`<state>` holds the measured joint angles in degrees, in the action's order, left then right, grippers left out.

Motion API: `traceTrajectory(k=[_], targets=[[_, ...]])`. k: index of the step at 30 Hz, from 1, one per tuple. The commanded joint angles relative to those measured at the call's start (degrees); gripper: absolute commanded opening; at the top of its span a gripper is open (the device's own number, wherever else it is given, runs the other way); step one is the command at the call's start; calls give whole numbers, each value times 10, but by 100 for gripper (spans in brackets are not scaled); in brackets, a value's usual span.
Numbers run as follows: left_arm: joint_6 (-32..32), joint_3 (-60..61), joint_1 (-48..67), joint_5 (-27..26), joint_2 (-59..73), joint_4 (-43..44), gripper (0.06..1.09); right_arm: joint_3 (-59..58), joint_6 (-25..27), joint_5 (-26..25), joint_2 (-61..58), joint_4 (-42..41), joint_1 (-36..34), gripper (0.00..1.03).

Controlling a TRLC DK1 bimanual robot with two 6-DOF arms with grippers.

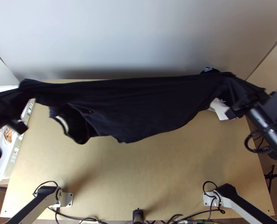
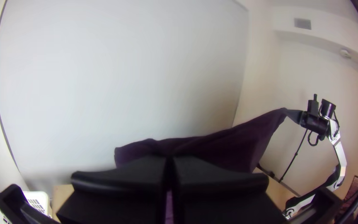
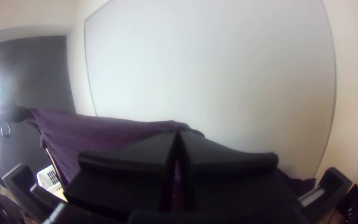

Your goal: Fold the t-shirt

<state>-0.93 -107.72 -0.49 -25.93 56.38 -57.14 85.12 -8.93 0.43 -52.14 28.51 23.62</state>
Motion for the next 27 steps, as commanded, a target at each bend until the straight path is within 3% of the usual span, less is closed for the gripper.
traceTrajectory(k=[1,6,27], targets=[[-25,-62,-28,13,-32,9,9,2,6,-15,49,-10,-3,3],[-22,-89,-48,18,-53,-6,9,13,11,-14,74,8,-2,3],[0,-50,-54,-73,-134,-138,9,-79,6,6,184,166,52,3]])
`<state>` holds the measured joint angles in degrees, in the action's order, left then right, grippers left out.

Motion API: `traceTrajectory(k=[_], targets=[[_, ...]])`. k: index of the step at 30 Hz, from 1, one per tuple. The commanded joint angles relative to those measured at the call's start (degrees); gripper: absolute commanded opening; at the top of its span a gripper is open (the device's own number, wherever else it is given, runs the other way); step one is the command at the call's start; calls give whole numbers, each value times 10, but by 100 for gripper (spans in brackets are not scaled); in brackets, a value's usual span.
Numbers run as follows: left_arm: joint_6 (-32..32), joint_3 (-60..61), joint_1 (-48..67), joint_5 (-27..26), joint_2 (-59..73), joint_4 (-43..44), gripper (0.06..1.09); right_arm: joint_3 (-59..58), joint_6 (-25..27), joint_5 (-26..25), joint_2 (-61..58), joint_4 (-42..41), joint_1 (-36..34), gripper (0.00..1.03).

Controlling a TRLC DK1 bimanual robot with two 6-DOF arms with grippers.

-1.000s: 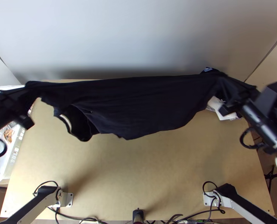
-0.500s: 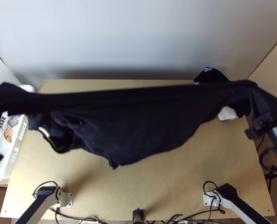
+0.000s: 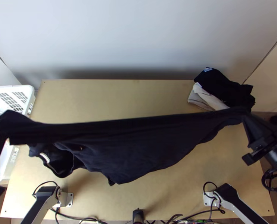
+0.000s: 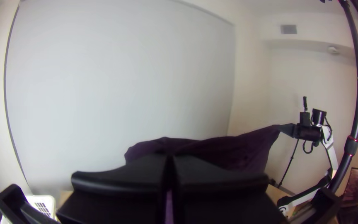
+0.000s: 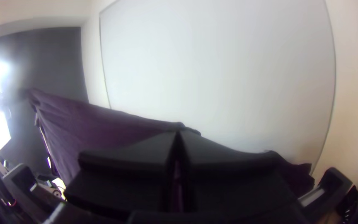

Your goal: Fold the t-shirt

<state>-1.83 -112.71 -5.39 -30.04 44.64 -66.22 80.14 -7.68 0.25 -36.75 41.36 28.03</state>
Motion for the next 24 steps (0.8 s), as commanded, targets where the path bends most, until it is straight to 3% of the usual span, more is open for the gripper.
traceTrajectory(k=[1,11,18,24], targets=[[11,5,-11,-47,-20,-59,9,-38,-12,12,37,47,8,3],[47,71,-74,-154,-50,-110,9,-104,-44,47,63,82,11,3],[62,70,-74,-169,-49,-143,9,-106,-49,67,68,114,13,3],[61,184,-79,-173,-58,-139,9,-171,-71,70,72,92,19,3]])
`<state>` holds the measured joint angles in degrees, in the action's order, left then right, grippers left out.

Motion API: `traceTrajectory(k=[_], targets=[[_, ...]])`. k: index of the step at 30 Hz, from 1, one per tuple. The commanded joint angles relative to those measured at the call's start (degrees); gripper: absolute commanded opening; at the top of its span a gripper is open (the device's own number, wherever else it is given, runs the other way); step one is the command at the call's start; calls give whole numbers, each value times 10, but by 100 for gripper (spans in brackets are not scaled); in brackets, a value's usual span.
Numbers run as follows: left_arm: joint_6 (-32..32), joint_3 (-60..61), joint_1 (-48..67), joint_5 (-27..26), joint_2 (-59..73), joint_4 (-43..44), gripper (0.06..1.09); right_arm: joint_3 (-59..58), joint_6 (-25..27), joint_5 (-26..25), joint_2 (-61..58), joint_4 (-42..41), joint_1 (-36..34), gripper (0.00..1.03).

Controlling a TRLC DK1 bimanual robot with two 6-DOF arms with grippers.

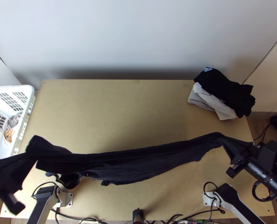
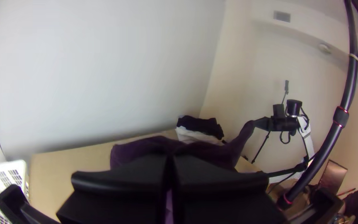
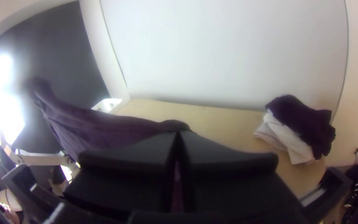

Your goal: Fold the t-shirt

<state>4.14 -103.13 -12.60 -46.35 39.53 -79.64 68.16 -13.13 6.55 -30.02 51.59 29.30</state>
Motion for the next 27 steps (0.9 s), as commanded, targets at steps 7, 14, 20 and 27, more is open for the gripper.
traceTrajectory(k=[7,14,20,27], targets=[[20,307,-6,-5,-17,83,9,-160,-23,6,0,-86,16,3],[-22,468,83,91,-6,238,9,-242,-47,7,-54,-173,20,3],[-78,520,193,181,49,361,9,-250,-47,7,-131,-236,20,3],[-85,536,224,210,161,476,9,-244,-45,6,-224,-302,-4,3]])
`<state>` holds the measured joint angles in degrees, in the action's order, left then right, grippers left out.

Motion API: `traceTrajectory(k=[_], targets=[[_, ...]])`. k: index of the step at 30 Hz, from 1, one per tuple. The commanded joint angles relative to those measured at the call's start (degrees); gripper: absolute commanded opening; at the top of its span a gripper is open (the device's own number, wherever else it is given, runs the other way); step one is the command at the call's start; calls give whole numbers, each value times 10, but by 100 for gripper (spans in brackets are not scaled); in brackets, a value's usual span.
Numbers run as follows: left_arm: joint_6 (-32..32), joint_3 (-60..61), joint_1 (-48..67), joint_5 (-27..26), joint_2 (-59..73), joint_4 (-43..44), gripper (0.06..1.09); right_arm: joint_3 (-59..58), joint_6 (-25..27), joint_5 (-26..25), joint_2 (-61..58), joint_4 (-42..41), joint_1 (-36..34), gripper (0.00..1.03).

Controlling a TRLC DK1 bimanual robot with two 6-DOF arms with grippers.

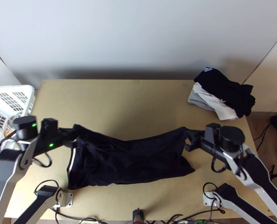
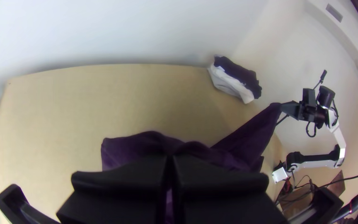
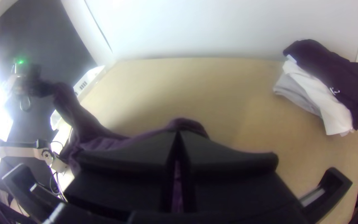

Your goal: Fold the t-shirt

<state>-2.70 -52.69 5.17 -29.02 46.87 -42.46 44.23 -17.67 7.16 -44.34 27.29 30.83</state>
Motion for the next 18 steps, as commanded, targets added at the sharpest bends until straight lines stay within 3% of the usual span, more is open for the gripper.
traceTrajectory(k=[1,9,18], targets=[[-18,29,48,37,107,115,9,-3,1,0,-95,-69,-27,3],[-3,-16,11,41,263,190,9,39,11,18,-216,-136,-113,3],[2,-144,-13,60,448,226,9,150,9,27,-396,-180,-193,3]])
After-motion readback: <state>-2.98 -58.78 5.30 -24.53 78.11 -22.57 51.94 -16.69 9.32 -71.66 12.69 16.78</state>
